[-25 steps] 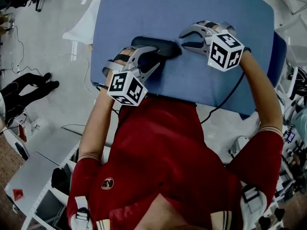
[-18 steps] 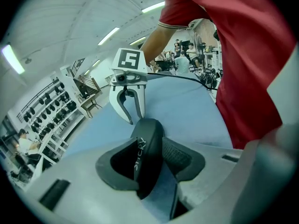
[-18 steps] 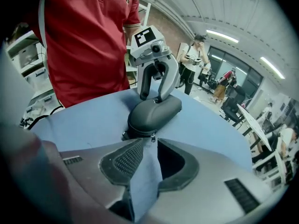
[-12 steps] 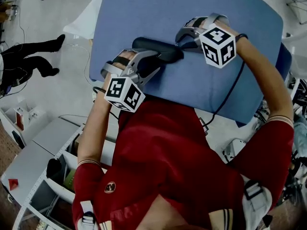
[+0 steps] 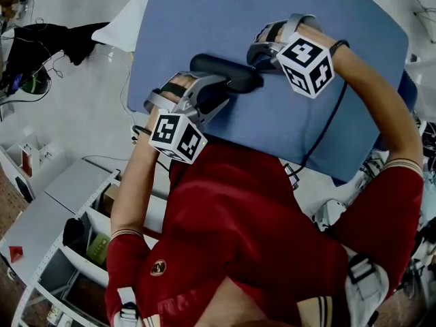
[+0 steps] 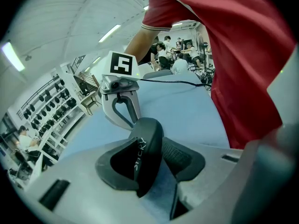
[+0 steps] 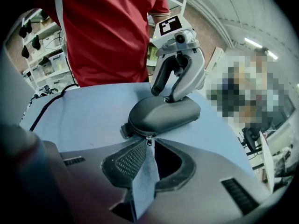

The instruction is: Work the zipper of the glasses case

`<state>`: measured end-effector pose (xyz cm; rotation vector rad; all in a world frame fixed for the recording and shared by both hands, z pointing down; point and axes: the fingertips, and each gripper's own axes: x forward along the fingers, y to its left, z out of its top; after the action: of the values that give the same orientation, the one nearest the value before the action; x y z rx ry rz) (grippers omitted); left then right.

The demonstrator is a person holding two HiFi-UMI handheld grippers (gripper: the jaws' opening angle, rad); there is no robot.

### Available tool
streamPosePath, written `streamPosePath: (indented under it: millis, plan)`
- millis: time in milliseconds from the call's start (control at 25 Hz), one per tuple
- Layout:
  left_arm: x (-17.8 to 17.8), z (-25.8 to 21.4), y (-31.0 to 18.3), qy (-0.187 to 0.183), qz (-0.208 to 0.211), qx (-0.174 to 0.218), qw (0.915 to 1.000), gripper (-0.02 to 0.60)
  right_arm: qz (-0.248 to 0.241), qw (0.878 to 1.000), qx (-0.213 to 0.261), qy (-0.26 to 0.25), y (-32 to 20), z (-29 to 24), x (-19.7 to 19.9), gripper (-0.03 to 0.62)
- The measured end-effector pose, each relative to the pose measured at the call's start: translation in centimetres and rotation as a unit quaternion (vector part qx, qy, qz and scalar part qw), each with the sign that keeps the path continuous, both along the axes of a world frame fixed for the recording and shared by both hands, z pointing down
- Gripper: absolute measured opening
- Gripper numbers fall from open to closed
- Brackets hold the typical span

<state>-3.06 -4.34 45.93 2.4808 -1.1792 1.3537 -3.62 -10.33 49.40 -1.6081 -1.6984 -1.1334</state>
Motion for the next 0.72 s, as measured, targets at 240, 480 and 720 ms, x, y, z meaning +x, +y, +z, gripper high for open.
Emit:
streamPosePath:
  millis: [240, 480, 720]
  plan:
    - [-0.4, -0.4, -0.1, -0.002, -0.003, 0.001, 1.0, 0.147, -0.009, 1.0, 0.018, -0.001, -0.2, -0.2, -0.1, 0.023]
    - [-0.2, -0.2, -0.4, -0.003, 0.0, 0.001, 1.0, 0.148, 0.028, 1.0, 0.011, -0.001, -1.0, -0.2, 0.4, 0.005]
    - [-0.2, -0.1, -0.8, -0.002, -0.006, 0.002, 1.0, 0.147, 0.067, 0.998, 0.006, 0.015, -1.3, 0.1, 0.4, 0.0]
